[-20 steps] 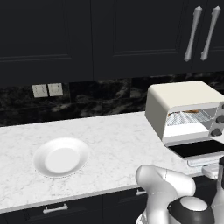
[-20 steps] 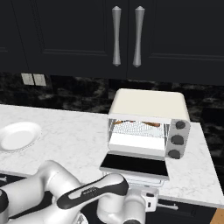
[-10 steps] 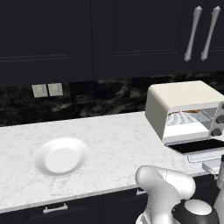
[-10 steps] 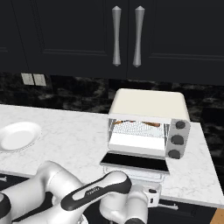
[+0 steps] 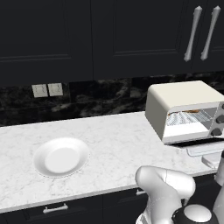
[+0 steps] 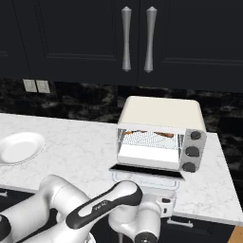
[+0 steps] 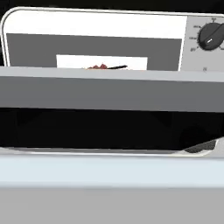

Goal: Pick up the kebab skewer and baguette bread, and place them inside the toaster oven. Close the toaster oven door and start by setting the timer.

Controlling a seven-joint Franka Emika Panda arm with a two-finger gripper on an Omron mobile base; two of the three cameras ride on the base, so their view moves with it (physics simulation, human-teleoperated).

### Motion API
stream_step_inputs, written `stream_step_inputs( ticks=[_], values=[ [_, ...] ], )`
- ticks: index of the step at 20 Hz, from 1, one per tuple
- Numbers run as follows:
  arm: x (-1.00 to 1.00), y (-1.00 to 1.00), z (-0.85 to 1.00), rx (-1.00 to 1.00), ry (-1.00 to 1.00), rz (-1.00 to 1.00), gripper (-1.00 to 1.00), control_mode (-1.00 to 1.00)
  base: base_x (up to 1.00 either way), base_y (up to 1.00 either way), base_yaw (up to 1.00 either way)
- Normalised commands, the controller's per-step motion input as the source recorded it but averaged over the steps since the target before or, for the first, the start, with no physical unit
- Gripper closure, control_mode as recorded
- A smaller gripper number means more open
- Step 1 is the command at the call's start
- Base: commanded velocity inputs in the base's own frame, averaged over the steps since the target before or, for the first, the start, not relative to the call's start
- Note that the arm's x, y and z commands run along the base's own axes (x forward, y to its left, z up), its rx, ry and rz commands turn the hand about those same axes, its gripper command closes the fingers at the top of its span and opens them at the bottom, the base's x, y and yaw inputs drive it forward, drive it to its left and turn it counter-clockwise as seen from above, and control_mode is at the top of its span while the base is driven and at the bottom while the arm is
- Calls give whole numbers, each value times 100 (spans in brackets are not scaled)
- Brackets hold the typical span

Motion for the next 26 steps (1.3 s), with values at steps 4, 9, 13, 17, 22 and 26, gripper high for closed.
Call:
stream_step_inputs(
  ticks=[4, 9, 13, 17, 22, 26],
  values=[
    [37, 0, 36, 0, -7, 0, -100, -100, 0, 0, 0],
    [36, 0, 26, 0, -4, 0, -100, -100, 0, 0, 0],
    [32, 0, 15, 0, 0, 0, -100, -100, 0, 0, 0],
    [43, 1, 13, 0, 0, 0, -100, -100, 0, 0, 0],
    [52, 3, 15, 0, 0, 0, -100, -100, 0, 0, 0],
    [51, 0, 17, 0, 0, 0, -100, -100, 0, 0, 0]
  ],
)
